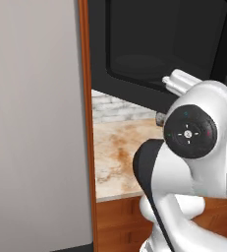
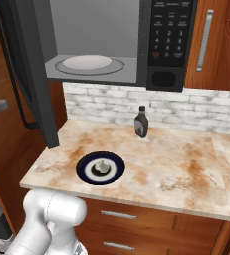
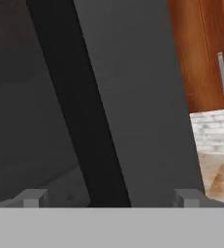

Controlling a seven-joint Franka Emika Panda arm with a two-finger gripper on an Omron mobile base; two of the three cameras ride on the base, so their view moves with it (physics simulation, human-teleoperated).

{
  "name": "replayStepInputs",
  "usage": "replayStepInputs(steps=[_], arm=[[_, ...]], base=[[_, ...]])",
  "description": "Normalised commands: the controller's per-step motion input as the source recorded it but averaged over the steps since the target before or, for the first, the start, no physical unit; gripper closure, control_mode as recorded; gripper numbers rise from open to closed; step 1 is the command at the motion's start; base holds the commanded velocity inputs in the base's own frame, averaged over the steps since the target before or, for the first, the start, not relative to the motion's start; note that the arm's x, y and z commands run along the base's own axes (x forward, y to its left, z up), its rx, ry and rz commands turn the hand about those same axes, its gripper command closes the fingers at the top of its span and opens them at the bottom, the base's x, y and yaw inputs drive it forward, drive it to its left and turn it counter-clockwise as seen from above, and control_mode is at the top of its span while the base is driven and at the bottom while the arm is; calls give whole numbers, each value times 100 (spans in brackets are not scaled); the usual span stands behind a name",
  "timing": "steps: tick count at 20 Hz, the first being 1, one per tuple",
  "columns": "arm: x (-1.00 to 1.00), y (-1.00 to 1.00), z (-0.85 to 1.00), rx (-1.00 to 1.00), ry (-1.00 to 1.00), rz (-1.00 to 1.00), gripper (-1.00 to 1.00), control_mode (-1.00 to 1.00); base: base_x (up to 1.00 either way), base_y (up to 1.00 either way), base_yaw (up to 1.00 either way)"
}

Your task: Pick the garlic from the counter and place it in the microwave. Then turn on the microwave.

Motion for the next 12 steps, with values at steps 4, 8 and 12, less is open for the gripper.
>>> replayStepInputs(steps=[4,8,12], arm=[[-36,-18,12,30,-2,8,-100,-100],[-38,-16,25,40,-5,0,-100,-100],[-42,-20,29,37,-14,6,-100,-100]], base=[[0,0,0],[0,0,0],[0,0,0]])
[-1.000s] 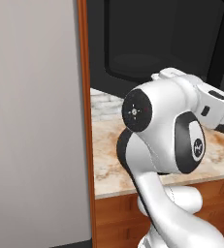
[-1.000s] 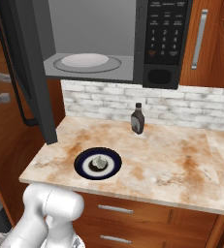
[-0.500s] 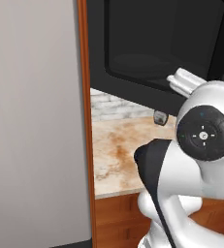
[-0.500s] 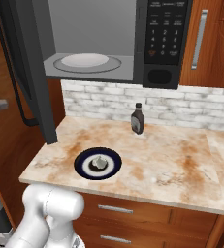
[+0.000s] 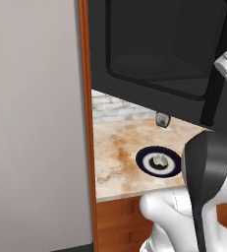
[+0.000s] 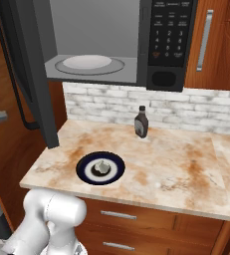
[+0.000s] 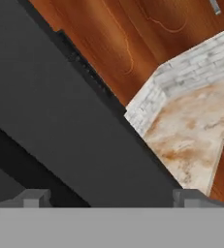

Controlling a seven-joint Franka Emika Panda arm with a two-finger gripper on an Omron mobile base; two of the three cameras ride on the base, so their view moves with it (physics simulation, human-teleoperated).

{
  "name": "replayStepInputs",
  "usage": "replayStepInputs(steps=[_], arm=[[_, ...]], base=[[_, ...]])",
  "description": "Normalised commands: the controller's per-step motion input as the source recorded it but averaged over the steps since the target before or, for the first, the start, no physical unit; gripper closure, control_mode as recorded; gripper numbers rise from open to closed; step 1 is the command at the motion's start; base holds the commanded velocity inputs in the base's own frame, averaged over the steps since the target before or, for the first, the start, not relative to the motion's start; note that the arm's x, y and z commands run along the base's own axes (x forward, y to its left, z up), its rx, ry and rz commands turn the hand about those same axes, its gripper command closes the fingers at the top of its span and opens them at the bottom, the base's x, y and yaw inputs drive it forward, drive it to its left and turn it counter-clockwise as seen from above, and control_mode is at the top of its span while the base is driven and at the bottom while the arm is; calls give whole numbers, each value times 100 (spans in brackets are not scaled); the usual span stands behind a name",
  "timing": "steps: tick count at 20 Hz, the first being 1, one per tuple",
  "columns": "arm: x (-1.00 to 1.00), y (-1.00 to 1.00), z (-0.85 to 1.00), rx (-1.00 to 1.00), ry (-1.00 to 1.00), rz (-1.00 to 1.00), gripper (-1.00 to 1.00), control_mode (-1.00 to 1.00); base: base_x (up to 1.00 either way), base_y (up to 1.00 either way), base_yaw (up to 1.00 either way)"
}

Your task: Pick the garlic from the counter and place it in the microwave. Then turn on the microwave.

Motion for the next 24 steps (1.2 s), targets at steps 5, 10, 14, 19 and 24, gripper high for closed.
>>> replayStepInputs(steps=[5,10,14,19,24], arm=[[-43,-24,13,41,-26,15,-100,-100],[-27,-32,6,42,-20,20,-100,-100],[-16,-36,7,34,-19,16,-100,-100],[-4,-37,2,29,-9,10,-100,-100],[7,-35,-2,26,-3,7,-100,-100]], base=[[0,0,0],[0,0,0],[0,0,0],[0,0,0],[0,0,0]])
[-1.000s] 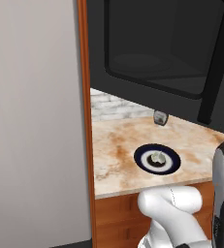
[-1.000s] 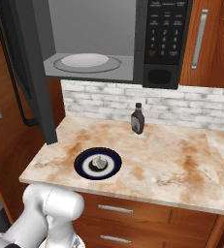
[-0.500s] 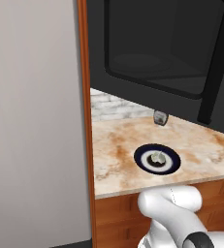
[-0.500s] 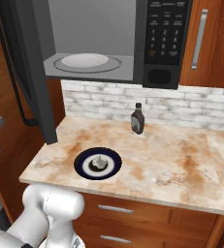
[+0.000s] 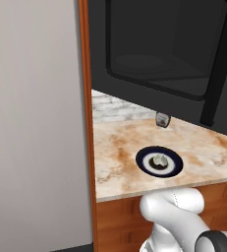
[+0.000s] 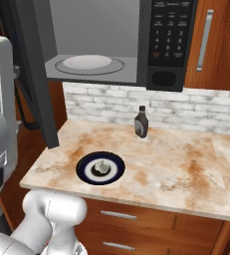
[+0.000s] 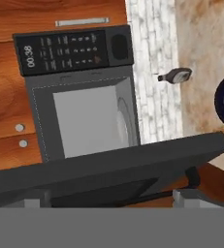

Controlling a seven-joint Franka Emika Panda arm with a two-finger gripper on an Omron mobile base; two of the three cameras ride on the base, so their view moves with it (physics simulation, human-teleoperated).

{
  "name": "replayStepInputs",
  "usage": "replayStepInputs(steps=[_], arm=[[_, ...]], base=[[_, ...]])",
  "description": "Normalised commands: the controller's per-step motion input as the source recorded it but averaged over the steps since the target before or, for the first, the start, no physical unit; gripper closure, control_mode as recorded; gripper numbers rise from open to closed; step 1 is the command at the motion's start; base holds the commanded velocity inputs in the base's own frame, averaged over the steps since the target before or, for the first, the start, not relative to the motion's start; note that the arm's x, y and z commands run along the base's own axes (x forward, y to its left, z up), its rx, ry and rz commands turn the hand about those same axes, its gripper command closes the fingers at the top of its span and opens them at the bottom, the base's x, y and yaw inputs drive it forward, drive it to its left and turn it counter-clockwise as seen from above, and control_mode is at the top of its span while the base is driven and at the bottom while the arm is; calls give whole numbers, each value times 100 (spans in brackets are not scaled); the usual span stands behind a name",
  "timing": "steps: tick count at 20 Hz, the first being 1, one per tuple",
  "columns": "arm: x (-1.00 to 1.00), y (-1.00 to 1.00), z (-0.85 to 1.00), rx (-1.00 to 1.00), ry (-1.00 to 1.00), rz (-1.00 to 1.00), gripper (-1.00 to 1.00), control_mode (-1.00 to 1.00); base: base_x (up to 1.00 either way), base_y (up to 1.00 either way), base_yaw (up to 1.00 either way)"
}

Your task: Pick the garlic from the counter and place it in the microwave. Then turn on the microwave.

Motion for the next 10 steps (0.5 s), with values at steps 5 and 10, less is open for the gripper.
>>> replayStepInputs(steps=[5,10], arm=[[33,-28,-17,11,0,11,-100,-100],[36,-21,-23,6,-8,20,-100,-100]], base=[[0,0,0],[0,0,0]])
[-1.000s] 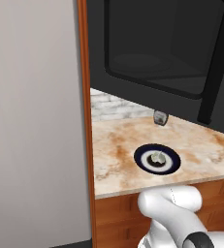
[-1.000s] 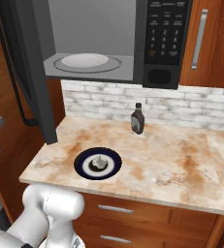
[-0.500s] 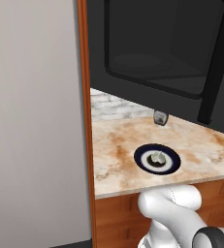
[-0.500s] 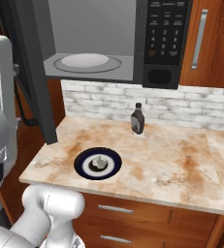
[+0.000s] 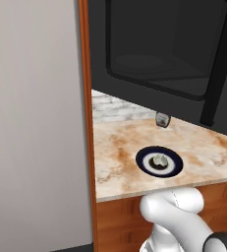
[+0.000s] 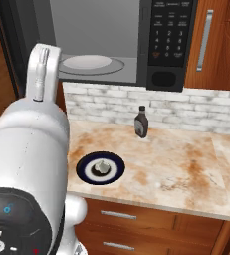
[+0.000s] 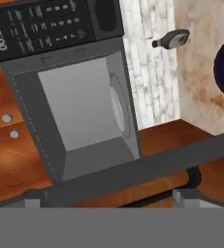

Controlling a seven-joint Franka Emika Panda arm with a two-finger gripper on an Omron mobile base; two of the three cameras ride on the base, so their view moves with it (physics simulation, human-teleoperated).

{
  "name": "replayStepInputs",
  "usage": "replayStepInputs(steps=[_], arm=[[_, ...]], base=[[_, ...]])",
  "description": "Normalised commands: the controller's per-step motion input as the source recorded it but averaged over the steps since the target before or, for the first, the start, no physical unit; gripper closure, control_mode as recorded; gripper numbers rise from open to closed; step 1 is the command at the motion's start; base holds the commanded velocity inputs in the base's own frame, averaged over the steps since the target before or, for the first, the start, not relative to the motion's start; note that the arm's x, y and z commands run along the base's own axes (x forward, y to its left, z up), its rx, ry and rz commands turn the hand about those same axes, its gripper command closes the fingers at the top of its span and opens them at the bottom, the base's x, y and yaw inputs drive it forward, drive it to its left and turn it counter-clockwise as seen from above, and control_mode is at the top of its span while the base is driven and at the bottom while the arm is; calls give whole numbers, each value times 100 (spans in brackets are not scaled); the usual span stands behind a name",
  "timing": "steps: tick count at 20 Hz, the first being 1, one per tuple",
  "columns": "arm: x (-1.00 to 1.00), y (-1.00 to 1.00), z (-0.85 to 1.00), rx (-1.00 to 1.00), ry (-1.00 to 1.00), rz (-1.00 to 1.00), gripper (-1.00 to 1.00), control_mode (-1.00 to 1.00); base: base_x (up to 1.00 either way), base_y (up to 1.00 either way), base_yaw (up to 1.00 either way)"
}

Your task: Pick the garlic from the counter and place it in the microwave. Then turn on the microwave.

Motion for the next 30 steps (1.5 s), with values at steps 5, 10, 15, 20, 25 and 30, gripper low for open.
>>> replayStepInputs(steps=[5,10,15,20,25,30], arm=[[40,-7,-28,0,-29,26,-100,-100],[53,0,-22,0,-25,15,-100,-100],[62,-3,-16,0,-1,7,-100,-100],[39,-9,-2,-10,0,8,-100,-100],[33,-5,-4,-13,-7,12,-100,-100],[22,0,-2,-16,-17,10,-100,-100]], base=[[0,0,0],[0,0,0],[0,0,0],[0,0,0],[0,0,0],[0,0,0]])
